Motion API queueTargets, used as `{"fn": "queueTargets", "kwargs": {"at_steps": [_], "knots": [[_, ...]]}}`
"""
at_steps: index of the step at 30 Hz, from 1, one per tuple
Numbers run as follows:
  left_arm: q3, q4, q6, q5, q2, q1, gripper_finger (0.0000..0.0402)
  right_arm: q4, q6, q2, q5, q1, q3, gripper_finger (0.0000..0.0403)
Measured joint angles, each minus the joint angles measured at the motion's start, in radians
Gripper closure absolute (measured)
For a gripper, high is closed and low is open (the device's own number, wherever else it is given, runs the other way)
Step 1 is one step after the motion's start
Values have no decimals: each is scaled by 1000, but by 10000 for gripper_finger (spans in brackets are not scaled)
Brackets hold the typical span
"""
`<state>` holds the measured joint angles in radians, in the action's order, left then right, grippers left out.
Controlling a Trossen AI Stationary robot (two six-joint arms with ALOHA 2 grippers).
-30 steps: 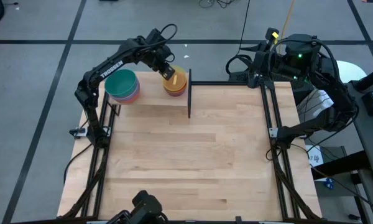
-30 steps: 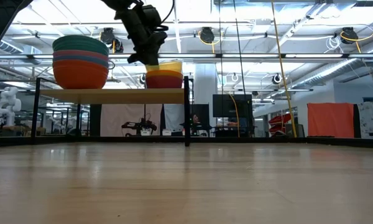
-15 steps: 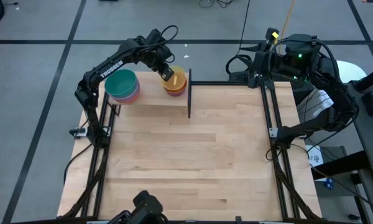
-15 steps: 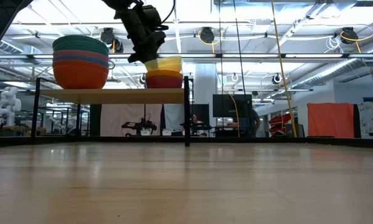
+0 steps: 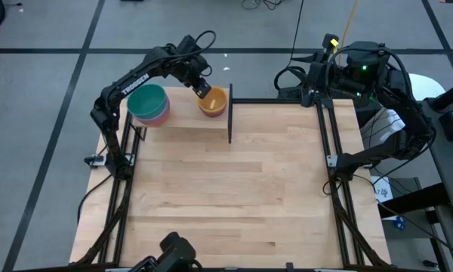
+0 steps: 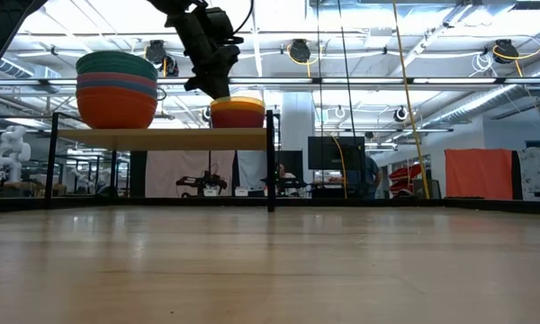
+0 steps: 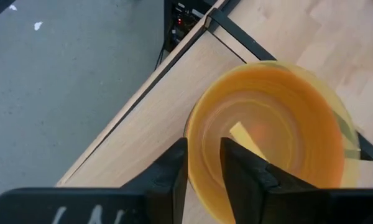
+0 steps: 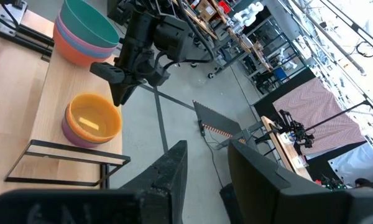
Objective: Place and stack bowls onto a shelf
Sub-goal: Stack the yellow bowl on top of the orange bowl on the shelf, then return to Home Position
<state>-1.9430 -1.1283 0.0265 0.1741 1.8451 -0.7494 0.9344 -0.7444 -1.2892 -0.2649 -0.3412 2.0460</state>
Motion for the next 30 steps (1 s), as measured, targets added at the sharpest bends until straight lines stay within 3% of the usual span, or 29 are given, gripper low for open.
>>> {"fn": "queueTargets", "kwargs": {"at_steps": [6,15,19,26,30], "knots": [[0,6,24,3,-71,10,298,0,-5,1,0,0,0,292],[-2,5,64,4,-288,36,298,3,-1,29,0,0,0,292],[-2,-96,22,-39,-368,58,298,4,0,36,0,0,0,292],[-2,-450,-43,-131,-437,164,298,3,-1,37,0,0,0,292],[47,-446,-132,-150,-478,231,298,4,-1,37,0,0,0,292]]}}
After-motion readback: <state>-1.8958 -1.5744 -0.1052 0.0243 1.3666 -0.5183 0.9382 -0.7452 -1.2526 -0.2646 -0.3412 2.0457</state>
